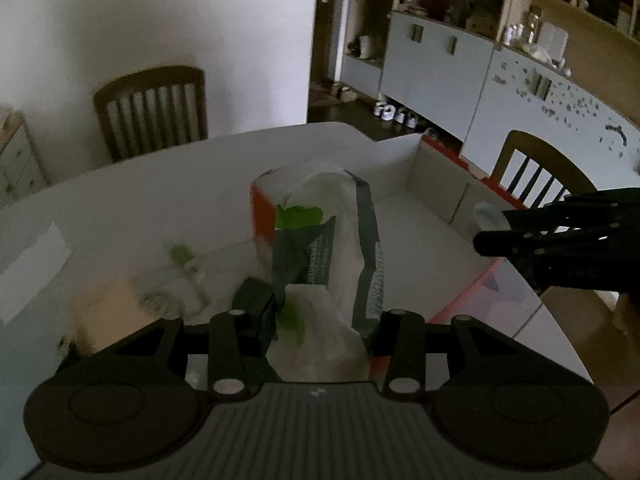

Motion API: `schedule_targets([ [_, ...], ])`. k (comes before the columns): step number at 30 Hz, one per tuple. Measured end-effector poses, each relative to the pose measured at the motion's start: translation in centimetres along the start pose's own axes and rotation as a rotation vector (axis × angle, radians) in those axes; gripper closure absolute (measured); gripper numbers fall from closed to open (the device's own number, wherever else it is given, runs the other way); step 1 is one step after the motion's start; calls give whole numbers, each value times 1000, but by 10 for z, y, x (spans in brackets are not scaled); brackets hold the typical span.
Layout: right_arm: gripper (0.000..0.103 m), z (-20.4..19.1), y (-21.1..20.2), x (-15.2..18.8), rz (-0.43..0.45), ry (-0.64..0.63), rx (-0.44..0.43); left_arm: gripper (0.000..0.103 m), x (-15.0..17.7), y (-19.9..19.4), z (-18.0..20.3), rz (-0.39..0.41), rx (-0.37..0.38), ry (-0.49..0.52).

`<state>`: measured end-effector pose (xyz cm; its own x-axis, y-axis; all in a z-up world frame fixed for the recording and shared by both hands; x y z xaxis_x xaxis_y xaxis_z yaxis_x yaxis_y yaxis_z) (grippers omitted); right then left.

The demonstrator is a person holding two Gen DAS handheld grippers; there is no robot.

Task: Organize objects
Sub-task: 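Carry the bag with left tool while right tool carries the lid into the shoebox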

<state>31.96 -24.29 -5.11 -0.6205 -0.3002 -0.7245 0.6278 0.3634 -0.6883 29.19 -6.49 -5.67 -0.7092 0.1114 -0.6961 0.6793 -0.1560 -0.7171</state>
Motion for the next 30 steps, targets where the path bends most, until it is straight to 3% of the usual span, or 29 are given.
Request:
schedule_targets([
  [8, 65, 28, 45, -1, -98, -35, -15, 62, -37, 68, 34, -121, 20, 83],
  [18, 65, 41, 101, 14, -272, -61, -24, 62, -39, 154, 59, -319, 37, 167],
  [30, 65, 37, 126, 29, -402, -81, -10, 57, -27, 191, 65, -454, 68, 173],
])
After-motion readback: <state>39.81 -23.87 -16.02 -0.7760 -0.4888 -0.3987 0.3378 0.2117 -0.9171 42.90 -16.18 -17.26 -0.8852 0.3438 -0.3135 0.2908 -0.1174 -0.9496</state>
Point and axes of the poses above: each gripper's, at about its wrist camera, not at the fingertips, and y roughly the way its jaws point, z to its right, x to its underside, the point moved 6 cm from there along y, roughly the way its jaws point, and after that the axes turned 2 degrees about y, right-handed, at the moved point
